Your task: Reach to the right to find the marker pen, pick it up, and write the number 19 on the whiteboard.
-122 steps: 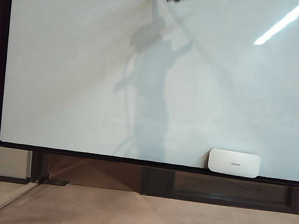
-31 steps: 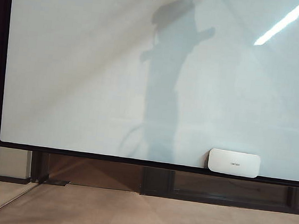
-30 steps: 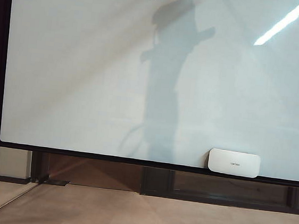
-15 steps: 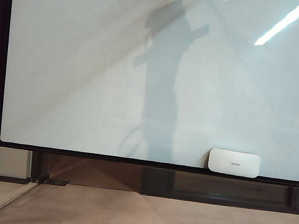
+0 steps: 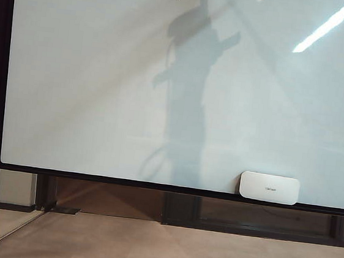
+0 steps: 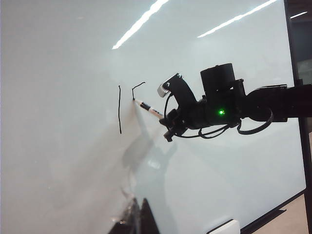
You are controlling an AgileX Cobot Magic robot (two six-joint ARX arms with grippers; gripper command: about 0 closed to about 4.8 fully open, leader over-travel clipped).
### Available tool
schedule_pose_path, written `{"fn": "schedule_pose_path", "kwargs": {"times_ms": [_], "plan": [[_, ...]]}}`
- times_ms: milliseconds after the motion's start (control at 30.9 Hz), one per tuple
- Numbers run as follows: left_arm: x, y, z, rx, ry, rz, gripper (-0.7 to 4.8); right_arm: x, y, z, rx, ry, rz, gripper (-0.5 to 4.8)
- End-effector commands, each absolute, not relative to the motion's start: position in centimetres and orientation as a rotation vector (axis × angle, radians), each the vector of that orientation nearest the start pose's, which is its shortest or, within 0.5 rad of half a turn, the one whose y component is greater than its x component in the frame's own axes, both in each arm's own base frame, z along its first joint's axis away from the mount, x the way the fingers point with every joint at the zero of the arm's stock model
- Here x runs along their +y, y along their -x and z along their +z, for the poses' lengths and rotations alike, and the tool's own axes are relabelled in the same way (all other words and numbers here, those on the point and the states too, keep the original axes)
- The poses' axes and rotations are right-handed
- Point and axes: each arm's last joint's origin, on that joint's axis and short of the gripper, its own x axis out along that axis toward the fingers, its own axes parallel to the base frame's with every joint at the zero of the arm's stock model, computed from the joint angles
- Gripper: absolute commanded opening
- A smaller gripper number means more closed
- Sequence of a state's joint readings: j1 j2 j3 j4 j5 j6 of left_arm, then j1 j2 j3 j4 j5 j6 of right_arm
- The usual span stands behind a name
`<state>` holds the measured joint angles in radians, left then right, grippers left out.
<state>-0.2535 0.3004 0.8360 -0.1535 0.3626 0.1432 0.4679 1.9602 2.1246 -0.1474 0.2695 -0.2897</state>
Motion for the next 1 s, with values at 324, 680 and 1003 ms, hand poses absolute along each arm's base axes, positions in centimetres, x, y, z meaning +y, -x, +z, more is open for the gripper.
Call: {"fn": "schedule_pose_path", "kwargs": {"times_ms": [324,680,1003], "plan": [[-1.9,-3.1,39.6,-0.447,-0.158,-0.576,-0.05,19.0,-40.4,43.9,0.074,0.292,0.094,-0.02],[-1.8,-3.0,39.6,-0.448,-0.158,-0.58,-0.05,17.8,-38.7,45.5,0.092,0.272,-0.01,-0.02],[-1.9,-3.1,39.4,-0.423,-0.154,-0.592,-0.05,17.9,-36.6,48.8,-0.083,0.219,0.107,-0.02]]}}
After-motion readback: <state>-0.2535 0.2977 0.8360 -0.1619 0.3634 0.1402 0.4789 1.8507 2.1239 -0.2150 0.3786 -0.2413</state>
